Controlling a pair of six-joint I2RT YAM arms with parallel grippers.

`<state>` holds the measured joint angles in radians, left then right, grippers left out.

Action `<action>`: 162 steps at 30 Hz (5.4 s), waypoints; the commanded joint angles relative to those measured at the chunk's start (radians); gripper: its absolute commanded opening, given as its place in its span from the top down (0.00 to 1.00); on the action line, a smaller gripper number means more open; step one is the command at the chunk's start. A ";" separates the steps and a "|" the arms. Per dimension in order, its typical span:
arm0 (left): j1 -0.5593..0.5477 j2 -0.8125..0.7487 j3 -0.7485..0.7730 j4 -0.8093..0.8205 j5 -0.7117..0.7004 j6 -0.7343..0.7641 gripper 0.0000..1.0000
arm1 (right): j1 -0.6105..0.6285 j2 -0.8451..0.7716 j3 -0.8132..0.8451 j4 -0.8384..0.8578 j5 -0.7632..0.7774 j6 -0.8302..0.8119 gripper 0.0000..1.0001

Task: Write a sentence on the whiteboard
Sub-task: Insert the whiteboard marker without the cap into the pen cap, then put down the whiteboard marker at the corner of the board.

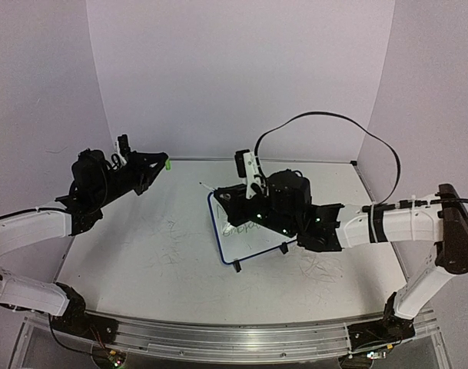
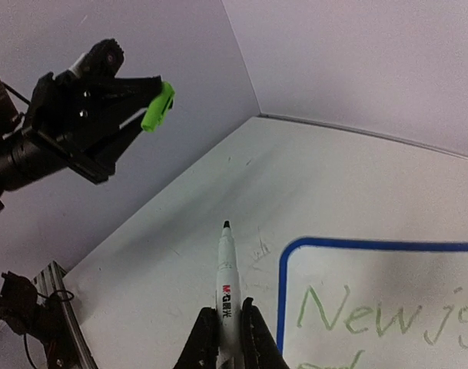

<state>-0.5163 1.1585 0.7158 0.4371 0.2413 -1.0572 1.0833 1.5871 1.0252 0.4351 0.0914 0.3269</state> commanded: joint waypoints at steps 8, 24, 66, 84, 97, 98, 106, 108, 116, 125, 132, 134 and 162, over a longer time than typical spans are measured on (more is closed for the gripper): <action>-0.046 0.017 -0.039 0.370 -0.031 -0.269 1.00 | 0.058 0.214 0.332 0.105 0.145 -0.009 1.00; -0.056 0.026 -0.047 0.377 -0.087 -0.238 1.00 | 0.115 0.206 0.328 0.174 0.180 -0.103 1.00; -0.062 0.020 -0.033 0.381 -0.063 -0.213 1.00 | 0.116 0.265 0.387 0.153 0.187 -0.093 1.00; -0.062 0.022 -0.035 0.383 -0.061 -0.211 1.00 | 0.114 0.244 0.365 0.184 0.228 -0.107 1.00; -0.064 0.023 -0.033 0.384 -0.053 -0.214 1.00 | 0.115 0.261 0.379 0.192 0.264 -0.111 1.00; -0.064 0.024 -0.032 0.385 -0.053 -0.214 1.00 | 0.115 0.267 0.382 0.192 0.263 -0.112 1.00; -0.064 0.026 -0.034 0.386 -0.049 -0.216 1.00 | 0.115 0.304 0.426 0.193 0.274 -0.133 1.00; -0.064 0.025 -0.035 0.387 -0.050 -0.217 1.00 | 0.115 0.312 0.438 0.192 0.279 -0.137 1.00; -0.070 0.020 -0.043 0.390 -0.066 -0.225 1.00 | 0.115 0.436 0.496 0.320 0.468 -0.221 1.00; -0.080 0.016 -0.061 0.391 -0.070 -0.232 1.00 | 0.134 0.641 0.683 0.621 0.625 -0.517 1.00; -0.130 -0.012 -0.107 0.389 -0.044 -0.168 1.00 | 0.082 0.631 0.725 0.514 0.430 -0.478 1.00; -0.153 -0.033 -0.138 0.388 -0.054 -0.151 1.00 | 0.064 0.604 0.722 0.461 0.367 -0.436 1.00; -0.273 -0.240 0.022 -0.069 -0.358 0.315 0.18 | -0.257 -0.272 -0.059 -0.088 0.324 -0.127 1.00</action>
<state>-0.7974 0.9328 0.6659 0.4703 -0.1108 -0.8588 0.9290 1.4972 1.0704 0.6011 0.3961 0.0649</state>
